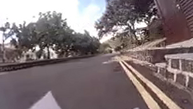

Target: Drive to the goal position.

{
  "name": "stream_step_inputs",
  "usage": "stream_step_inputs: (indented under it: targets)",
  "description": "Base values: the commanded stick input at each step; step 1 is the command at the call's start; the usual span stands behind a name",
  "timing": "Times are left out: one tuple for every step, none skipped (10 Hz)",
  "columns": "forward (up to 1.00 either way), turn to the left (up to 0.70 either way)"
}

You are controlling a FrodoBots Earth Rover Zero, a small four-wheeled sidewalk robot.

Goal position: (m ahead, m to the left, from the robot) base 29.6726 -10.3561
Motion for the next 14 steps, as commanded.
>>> stream_step_inputs:
  targets:
    - [0.45, 0.0]
    - [0.45, 0.0]
    - [0.45, 0.0]
    - [0.45, 0.0]
    - [0.45, 0.0]
    - [0.45, 0.0]
    - [0.45, 0.0]
    - [0.45, 0.0]
    - [0.45, 0.0]
    - [0.45, -0.04]
    - [0.45, -0.09]
    - [0.45, -0.27]
    - [0.45, -0.27]
    - [0.45, -0.27]
